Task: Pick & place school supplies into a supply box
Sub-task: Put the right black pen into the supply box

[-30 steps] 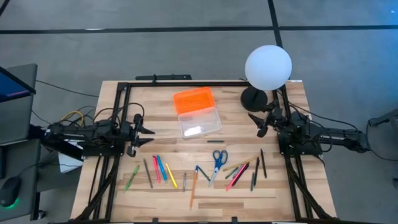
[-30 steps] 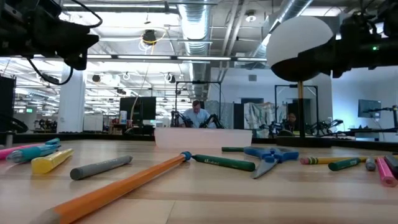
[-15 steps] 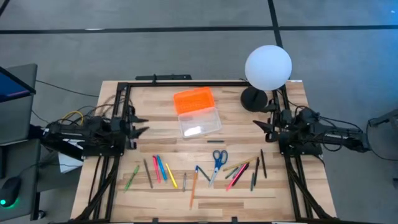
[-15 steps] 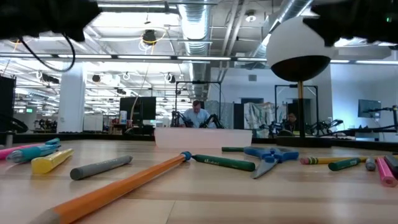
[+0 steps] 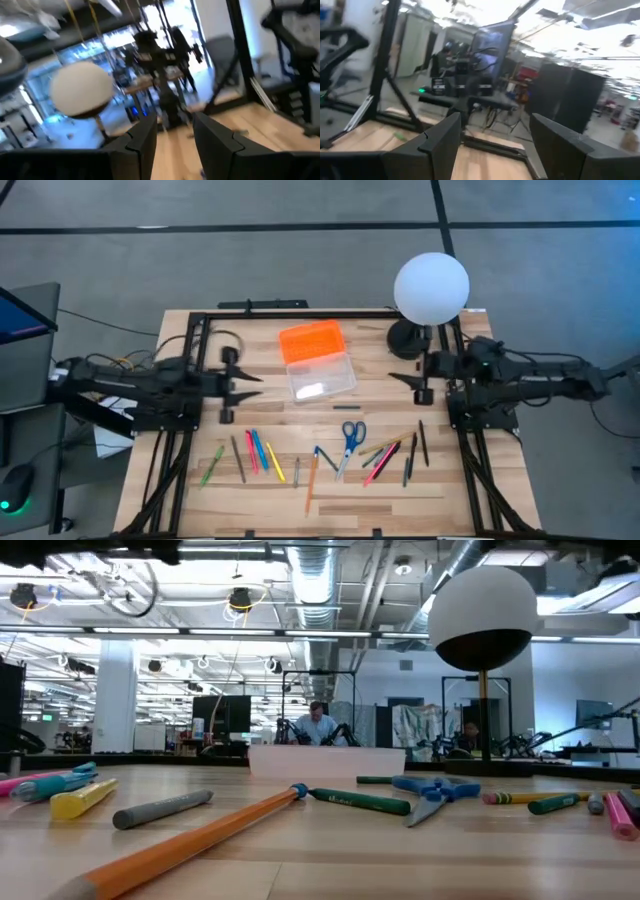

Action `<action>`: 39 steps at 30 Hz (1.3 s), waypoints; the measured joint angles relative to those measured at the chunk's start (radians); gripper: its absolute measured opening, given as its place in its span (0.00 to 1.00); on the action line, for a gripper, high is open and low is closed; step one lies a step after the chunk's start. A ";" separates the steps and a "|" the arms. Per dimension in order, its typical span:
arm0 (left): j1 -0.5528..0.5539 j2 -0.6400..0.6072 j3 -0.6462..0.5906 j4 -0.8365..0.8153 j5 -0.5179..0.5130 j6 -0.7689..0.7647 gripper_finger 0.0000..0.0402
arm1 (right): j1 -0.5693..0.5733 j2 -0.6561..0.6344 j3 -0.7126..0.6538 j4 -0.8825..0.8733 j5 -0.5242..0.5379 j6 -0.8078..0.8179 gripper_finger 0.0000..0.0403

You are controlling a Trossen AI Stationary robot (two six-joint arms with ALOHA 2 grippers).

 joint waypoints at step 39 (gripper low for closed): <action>-0.623 0.764 0.450 -0.969 -0.792 -0.663 0.31 | 0.843 0.830 0.491 -1.685 0.422 2.062 0.58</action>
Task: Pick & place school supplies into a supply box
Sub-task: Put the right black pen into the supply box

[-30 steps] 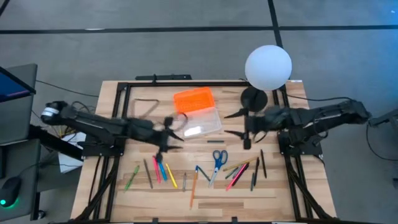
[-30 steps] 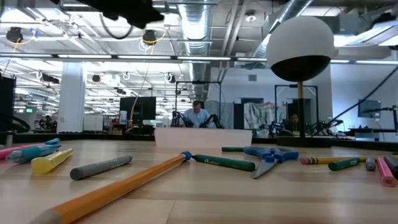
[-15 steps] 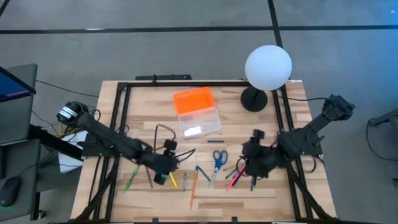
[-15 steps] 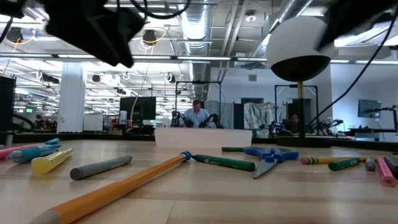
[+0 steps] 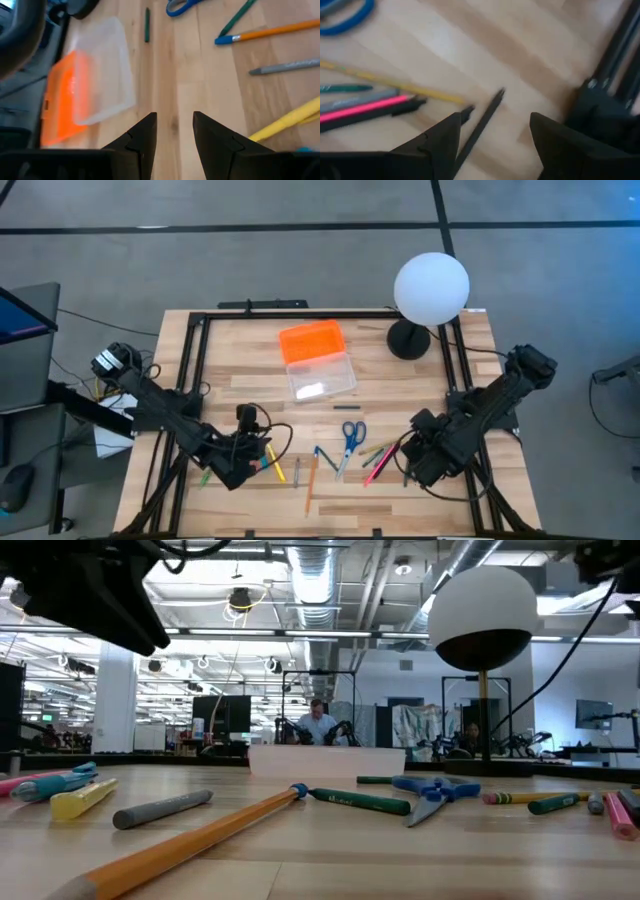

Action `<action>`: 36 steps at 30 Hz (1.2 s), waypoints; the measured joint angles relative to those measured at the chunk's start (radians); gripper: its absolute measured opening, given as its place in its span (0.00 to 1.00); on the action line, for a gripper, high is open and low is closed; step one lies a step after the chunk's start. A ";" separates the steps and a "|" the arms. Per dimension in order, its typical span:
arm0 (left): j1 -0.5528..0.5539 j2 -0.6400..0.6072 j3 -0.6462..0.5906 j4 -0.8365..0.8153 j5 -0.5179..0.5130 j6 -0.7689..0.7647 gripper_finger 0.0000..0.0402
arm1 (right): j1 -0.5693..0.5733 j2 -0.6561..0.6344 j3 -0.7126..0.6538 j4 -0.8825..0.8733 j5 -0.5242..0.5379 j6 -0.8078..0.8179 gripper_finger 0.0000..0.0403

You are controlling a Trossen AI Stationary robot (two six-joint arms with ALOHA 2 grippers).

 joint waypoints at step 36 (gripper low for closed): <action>0.018 -0.001 -0.056 -0.136 -0.067 -0.023 0.31 | -0.008 0.060 -0.233 0.372 -0.212 0.163 0.58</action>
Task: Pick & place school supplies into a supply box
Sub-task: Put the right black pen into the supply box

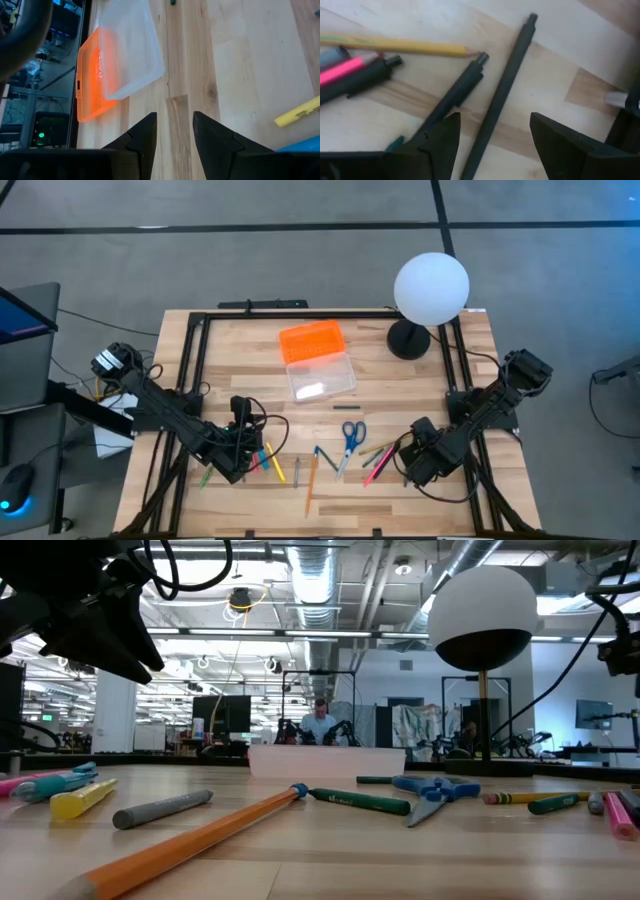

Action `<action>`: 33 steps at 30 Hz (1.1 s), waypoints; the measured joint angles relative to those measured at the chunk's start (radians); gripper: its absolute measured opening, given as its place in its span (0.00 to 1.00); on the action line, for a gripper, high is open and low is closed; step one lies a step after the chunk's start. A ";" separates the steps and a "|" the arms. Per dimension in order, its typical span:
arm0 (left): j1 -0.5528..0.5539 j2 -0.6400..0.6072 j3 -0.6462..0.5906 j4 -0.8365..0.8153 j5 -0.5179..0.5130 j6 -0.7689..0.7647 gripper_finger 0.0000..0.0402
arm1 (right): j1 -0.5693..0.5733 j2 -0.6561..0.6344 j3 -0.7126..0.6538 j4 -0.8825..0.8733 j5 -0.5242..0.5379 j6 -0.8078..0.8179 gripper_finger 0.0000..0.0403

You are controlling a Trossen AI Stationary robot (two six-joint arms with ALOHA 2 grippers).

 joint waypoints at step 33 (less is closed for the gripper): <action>0.003 0.000 0.000 0.002 -0.072 0.000 0.31 | 0.045 -0.005 -0.067 0.132 0.000 0.037 0.41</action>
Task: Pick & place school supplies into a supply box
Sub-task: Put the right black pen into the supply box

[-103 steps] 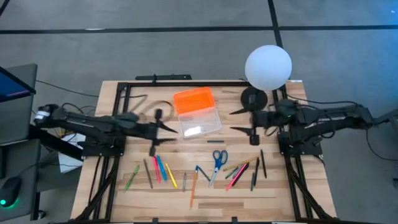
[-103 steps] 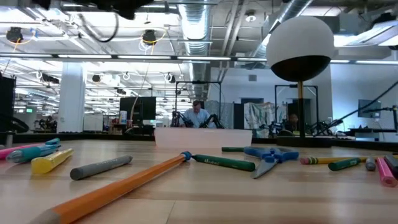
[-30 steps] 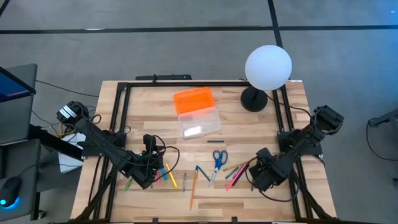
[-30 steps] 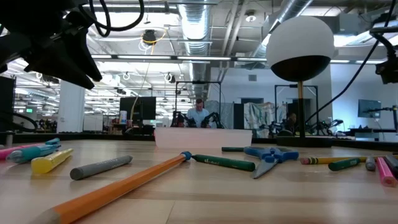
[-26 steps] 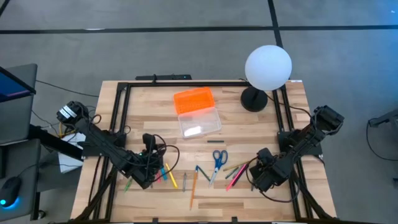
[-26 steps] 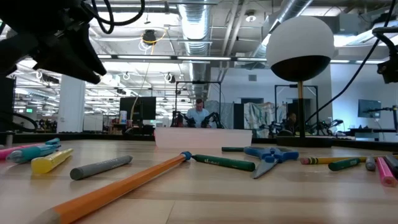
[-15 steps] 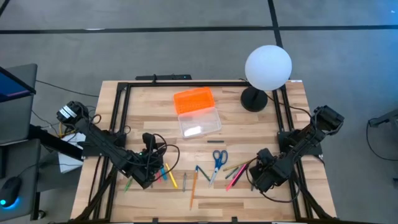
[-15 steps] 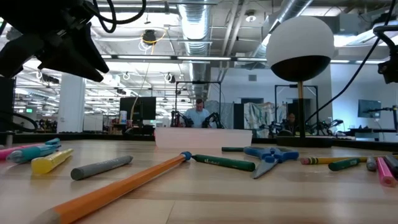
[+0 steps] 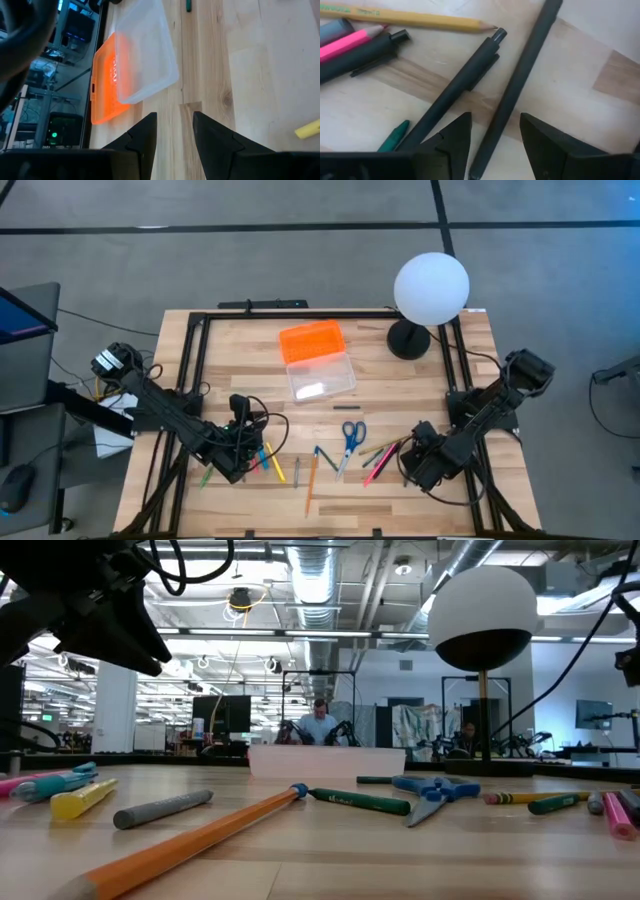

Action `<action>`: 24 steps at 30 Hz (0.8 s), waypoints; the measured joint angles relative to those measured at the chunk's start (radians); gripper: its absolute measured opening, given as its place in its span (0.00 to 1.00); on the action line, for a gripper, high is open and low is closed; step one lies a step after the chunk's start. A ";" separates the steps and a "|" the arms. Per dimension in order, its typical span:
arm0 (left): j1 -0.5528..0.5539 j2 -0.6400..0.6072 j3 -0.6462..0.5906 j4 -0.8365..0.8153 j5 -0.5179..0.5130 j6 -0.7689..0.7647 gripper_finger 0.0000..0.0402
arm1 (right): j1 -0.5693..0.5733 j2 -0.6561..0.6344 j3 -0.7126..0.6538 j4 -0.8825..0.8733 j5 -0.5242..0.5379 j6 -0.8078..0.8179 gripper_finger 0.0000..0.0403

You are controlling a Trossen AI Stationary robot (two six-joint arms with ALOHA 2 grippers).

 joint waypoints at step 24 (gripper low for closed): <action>0.000 0.000 0.000 0.019 -0.045 0.005 0.31 | 0.001 0.001 -0.025 0.049 -0.009 -0.027 0.05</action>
